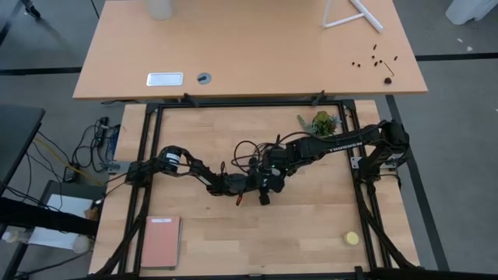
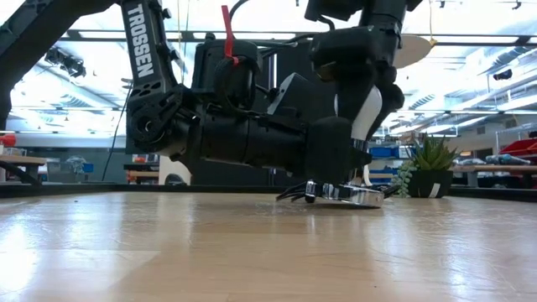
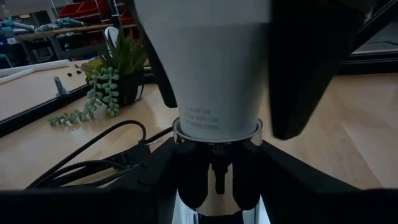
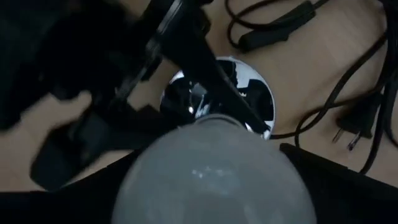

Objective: Screw lightbulb
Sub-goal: Remove the lightbulb from the silver lamp

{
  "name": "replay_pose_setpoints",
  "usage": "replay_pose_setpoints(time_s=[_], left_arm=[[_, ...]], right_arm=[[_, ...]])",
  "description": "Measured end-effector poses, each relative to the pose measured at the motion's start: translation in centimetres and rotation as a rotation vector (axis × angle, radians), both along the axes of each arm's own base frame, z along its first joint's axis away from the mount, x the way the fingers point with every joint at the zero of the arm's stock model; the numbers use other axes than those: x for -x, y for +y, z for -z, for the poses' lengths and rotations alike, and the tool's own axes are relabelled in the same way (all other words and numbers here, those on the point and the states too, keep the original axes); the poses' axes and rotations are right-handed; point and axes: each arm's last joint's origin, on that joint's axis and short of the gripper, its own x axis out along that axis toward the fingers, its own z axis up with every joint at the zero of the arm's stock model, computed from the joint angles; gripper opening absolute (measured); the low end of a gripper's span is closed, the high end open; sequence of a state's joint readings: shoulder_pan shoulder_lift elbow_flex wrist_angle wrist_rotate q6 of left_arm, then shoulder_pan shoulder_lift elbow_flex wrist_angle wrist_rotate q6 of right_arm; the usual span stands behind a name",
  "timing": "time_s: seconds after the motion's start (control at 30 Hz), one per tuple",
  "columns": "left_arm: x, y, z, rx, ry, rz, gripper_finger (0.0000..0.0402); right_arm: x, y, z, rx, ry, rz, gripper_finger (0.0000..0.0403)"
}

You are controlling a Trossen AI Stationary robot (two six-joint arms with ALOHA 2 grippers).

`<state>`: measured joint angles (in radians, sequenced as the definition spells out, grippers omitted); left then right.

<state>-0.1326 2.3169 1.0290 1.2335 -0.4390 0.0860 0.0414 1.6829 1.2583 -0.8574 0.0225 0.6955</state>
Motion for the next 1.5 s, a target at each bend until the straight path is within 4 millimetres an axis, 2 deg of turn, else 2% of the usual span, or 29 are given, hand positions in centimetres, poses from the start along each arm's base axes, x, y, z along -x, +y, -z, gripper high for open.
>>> replay_pose_setpoints(time_s=[0.37,0.6,0.83,1.13,1.33,1.4,1.5], left_arm=[[0.0,0.0,0.1,-0.003,0.018,-0.017,0.0184],[0.0,0.1,0.1,0.004,0.015,-0.018,0.0184],[0.0,0.1,0.1,0.005,0.016,0.002,0.0184],[0.0,0.0,0.1,-0.016,0.021,0.054,0.0184],[-0.1,0.0,0.1,-0.009,0.017,0.058,0.0184],[-0.1,0.1,0.1,0.002,0.014,0.057,0.0184],[0.0,0.0,0.2,0.003,0.015,0.058,0.0184]], right_arm=[[-0.2,1.3,-0.1,0.017,-0.041,0.187,0.0279],[-0.1,1.4,-0.1,0.037,-0.032,0.164,0.0257],[-0.1,1.1,-0.1,0.151,-0.007,-0.233,0.0272],[0.0,0.5,0.0,0.292,0.018,-0.847,0.0255],[-0.1,0.3,-0.1,0.480,0.074,-1.274,0.0276],[-0.1,0.2,-0.1,0.511,0.093,-1.291,0.0277],[0.0,0.2,0.0,0.488,0.091,-1.195,0.0276]])
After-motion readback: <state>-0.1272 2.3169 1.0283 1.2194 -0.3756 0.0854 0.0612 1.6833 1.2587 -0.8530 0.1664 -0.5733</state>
